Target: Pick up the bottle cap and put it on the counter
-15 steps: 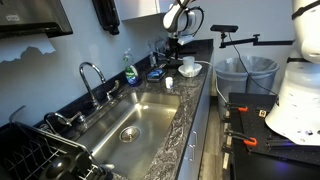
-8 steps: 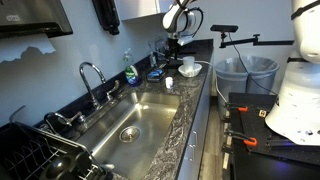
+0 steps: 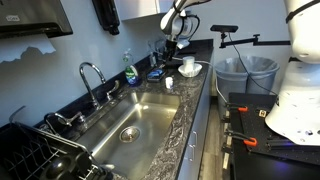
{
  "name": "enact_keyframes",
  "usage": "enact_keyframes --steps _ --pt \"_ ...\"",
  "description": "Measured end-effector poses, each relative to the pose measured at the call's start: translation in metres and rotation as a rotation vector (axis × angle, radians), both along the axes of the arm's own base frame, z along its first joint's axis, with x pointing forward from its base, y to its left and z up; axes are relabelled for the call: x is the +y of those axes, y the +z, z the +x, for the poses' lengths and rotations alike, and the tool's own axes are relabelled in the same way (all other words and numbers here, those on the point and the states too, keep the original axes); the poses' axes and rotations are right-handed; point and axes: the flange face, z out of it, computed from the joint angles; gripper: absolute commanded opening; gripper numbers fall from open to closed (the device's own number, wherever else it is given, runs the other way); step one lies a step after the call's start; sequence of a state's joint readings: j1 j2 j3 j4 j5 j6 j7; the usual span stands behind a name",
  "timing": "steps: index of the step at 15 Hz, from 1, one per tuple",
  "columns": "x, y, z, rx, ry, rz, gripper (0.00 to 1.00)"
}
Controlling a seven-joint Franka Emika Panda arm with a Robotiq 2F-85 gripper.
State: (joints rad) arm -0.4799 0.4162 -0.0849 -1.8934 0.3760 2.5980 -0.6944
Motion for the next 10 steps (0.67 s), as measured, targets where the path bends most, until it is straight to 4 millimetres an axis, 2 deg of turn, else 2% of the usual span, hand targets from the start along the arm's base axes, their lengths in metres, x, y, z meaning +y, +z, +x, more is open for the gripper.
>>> enact_keyframes --steps 5,7,10 --pt "-0.009 -0.016 0.025 -0.048 0.041 -0.051 1.0" --pt "-0.009 -0.023 0.027 -0.041 0.042 -0.048 1.0" --pt "-0.01 -0.023 0.026 -0.041 0.04 -0.049 1.0"
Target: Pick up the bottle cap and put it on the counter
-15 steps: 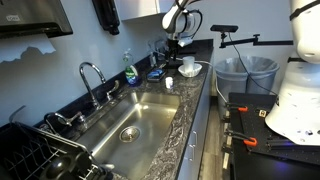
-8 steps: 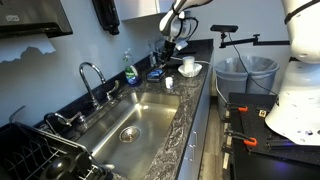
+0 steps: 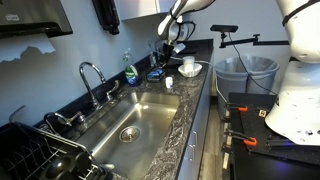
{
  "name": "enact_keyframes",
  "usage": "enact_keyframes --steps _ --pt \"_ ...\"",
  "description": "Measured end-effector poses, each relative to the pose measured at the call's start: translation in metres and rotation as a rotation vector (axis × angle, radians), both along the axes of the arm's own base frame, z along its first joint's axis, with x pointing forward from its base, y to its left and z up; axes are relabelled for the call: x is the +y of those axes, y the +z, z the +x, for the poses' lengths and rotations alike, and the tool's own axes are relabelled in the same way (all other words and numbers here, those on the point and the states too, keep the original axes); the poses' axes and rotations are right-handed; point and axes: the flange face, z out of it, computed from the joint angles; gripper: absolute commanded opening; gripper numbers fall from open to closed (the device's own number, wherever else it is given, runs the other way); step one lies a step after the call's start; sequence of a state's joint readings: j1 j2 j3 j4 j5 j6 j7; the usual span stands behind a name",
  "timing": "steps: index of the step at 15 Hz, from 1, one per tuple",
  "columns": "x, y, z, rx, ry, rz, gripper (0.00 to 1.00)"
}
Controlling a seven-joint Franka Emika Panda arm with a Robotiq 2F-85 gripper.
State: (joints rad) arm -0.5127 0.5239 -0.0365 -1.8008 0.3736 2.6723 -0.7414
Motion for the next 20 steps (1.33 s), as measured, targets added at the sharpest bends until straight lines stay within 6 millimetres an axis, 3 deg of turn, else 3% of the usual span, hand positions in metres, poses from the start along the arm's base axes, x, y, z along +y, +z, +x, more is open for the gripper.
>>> enact_keyframes --steps 5,14,20 --pt "-0.006 -0.008 0.002 -0.021 0.039 -0.018 1.0" --pt "-0.029 -0.035 0.023 -0.102 0.221 -0.065 1.0" --pt "-0.031 -0.039 0.039 -0.162 0.281 -0.093 1.0"
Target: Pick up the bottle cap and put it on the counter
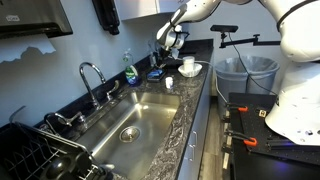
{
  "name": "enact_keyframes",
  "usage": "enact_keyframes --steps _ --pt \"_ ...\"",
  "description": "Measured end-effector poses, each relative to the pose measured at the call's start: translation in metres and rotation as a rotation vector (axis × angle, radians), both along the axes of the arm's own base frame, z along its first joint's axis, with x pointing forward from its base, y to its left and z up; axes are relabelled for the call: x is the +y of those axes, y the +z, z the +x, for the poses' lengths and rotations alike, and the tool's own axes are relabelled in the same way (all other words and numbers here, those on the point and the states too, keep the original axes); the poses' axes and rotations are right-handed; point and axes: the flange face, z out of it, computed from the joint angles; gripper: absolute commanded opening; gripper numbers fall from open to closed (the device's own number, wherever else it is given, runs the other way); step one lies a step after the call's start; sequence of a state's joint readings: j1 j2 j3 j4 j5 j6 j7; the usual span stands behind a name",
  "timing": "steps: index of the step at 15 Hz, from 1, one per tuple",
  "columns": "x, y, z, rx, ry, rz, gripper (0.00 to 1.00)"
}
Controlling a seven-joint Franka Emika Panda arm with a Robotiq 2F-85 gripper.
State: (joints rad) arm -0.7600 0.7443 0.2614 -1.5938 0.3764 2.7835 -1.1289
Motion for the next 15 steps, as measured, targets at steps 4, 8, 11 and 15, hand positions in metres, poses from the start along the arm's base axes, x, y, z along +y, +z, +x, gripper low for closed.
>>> enact_keyframes --steps 4,8,11,15 --pt "-0.0071 -0.0003 0.0055 -0.013 0.041 -0.041 1.0" --pt "-0.0113 0.0 0.0085 -0.011 0.07 -0.075 0.87" --pt "-0.0109 -0.0023 0.0094 0.0 0.091 -0.095 0.58" --pt "-0.0104 -0.0059 0.0097 0.011 0.106 -0.107 0.67"
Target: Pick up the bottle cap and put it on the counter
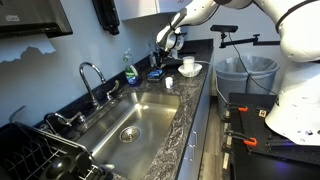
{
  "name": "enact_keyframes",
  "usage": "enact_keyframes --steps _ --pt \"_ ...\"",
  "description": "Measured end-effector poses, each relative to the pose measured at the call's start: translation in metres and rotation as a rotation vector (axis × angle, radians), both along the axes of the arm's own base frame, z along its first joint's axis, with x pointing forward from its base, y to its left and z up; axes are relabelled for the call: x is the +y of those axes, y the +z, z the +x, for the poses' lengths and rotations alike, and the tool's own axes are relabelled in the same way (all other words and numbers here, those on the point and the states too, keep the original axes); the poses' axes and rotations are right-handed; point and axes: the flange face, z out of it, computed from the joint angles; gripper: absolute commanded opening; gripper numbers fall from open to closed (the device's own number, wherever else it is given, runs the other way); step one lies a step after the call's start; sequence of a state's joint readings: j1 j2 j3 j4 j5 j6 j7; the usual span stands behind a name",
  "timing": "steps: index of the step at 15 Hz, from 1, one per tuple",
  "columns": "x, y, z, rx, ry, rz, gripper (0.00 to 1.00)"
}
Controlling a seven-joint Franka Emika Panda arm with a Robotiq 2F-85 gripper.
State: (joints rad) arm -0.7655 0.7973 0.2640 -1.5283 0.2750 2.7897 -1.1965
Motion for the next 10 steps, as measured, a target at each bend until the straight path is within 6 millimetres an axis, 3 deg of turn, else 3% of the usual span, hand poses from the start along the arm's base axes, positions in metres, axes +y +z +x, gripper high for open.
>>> enact_keyframes --steps 1,5,10 --pt "-0.0003 -0.0003 0.0 0.001 0.001 -0.001 0.68" --pt "-0.0014 0.0001 0.0001 0.004 0.007 -0.011 0.84" --pt "-0.0025 -0.0015 0.0014 0.008 0.016 -0.023 0.75"
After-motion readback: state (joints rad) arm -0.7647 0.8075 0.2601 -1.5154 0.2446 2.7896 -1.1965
